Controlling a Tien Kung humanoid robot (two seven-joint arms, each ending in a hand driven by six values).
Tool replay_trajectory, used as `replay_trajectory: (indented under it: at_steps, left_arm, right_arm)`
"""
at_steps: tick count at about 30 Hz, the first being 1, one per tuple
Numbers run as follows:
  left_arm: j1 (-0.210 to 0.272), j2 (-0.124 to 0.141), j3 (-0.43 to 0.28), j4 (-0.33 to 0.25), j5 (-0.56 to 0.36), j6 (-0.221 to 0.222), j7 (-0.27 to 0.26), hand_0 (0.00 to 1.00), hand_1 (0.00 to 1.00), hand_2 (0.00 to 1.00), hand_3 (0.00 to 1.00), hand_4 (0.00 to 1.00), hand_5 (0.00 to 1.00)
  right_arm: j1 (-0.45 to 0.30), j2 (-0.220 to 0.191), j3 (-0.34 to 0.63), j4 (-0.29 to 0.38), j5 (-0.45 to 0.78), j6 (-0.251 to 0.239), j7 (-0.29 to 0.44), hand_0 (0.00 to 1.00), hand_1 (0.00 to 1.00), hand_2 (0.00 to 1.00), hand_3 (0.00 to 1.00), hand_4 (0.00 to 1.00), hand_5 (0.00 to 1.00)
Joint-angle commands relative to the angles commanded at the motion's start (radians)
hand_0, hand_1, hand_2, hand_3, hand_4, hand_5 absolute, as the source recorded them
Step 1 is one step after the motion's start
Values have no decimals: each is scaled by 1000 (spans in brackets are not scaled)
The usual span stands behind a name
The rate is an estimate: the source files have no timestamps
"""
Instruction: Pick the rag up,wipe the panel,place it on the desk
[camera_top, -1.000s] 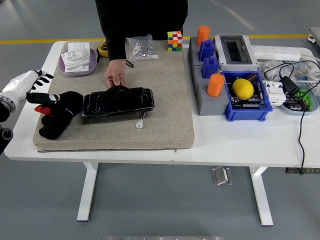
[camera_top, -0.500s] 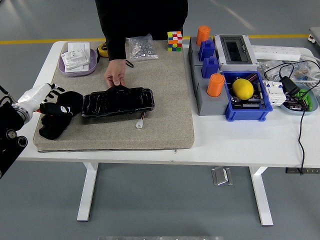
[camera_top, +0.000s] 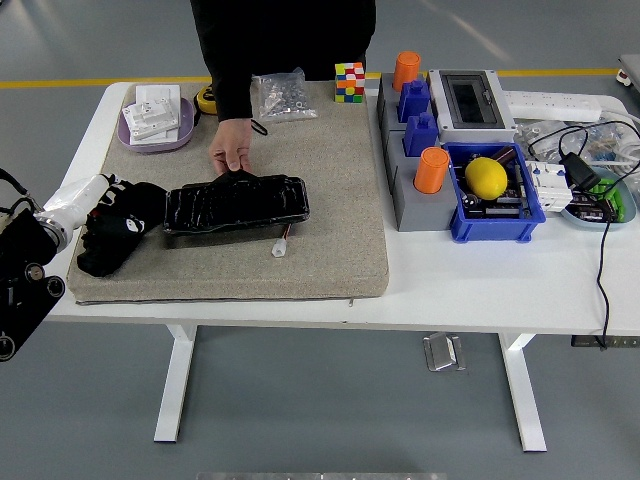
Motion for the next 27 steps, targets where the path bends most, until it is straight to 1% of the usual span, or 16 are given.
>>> replay_trajectory:
  at_steps: [4, 10, 11, 16, 17, 22, 23, 27]
  left_arm:
    - [-3, -4, -1, 11, 2, 7, -5, 585, 709, 756, 751, 884, 422]
    - [-10, -1, 0, 23, 2, 17, -12, 583, 705, 754, 743, 879, 417]
    - [-10, -1, -1, 25, 3, 19, -13, 561, 682, 748, 718, 873, 404]
    - [-12, -2, -1, 34, 6, 29, -24, 561, 682, 748, 718, 873, 404]
    - [-11, -2, -2, 35, 8, 31, -25, 538, 654, 742, 689, 867, 366]
    - [-10, -2, 3, 40, 12, 35, -28, 538, 654, 742, 689, 867, 366]
    - [-10, -2, 4, 42, 12, 36, -29, 521, 634, 742, 673, 863, 346]
    - [-10, -5, 9, 48, 12, 41, -30, 521, 634, 742, 673, 863, 346]
  right_arm:
    - [2, -1, -11, 2, 5, 2, -1, 711, 652, 687, 593, 962, 427]
    - [3, -1, -13, 2, 7, 3, 0, 711, 652, 687, 592, 962, 426]
    - [3, -1, -12, 3, 6, 3, 0, 711, 652, 686, 593, 963, 426]
    - [2, 0, 11, 3, -4, 1, 2, 711, 652, 686, 593, 963, 426]
    - [2, 0, 14, 3, -5, 1, 2, 710, 652, 686, 593, 964, 425]
    - [1, -2, 28, 1, -8, 0, 3, 710, 652, 686, 593, 964, 425]
    - [1, -2, 29, 1, -8, 0, 3, 710, 652, 686, 593, 964, 426]
    - [2, -3, 33, 1, -9, 0, 4, 710, 652, 686, 593, 964, 426]
